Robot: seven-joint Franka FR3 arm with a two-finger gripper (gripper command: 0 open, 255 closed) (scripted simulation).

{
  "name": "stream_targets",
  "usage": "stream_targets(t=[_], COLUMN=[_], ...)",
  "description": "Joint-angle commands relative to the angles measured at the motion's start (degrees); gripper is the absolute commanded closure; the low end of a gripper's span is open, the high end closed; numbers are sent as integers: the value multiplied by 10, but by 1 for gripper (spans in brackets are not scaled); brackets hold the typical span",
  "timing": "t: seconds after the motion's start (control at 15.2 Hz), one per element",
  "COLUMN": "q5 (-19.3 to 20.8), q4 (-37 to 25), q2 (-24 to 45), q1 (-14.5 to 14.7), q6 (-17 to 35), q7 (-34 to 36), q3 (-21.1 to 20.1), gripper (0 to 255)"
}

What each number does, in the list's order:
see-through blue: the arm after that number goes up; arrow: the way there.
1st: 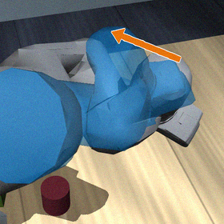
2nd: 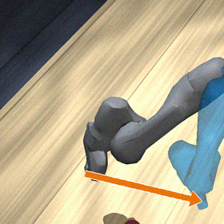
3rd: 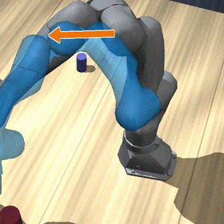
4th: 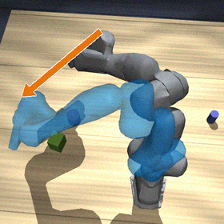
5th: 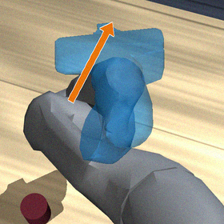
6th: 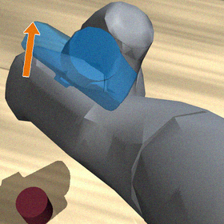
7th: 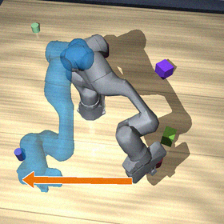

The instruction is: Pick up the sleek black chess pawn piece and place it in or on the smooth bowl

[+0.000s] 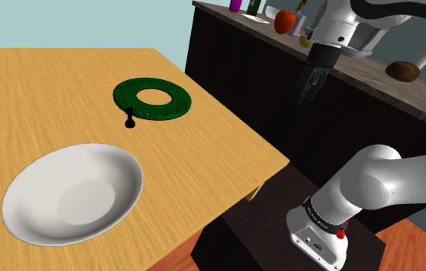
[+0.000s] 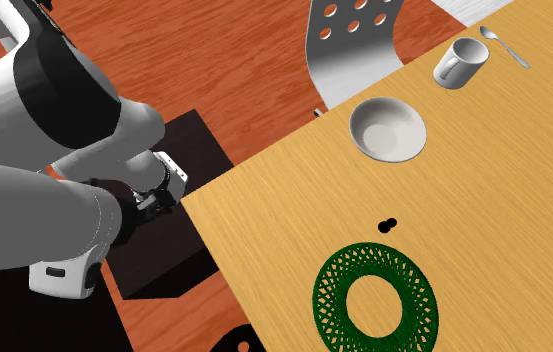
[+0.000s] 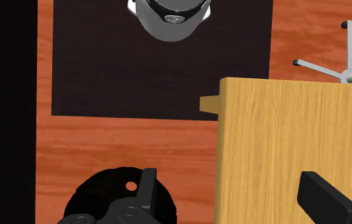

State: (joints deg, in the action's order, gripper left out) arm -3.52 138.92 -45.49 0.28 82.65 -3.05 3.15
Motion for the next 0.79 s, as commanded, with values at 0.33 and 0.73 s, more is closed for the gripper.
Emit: stream_targets(t=[0.33,0.73], q5=[-52,-95], q4=[-22,-73], q2=[53,141], q1=[17,32], q6=[33,75], q7=[85,183], q3=[-65,-136], gripper=[0,0])
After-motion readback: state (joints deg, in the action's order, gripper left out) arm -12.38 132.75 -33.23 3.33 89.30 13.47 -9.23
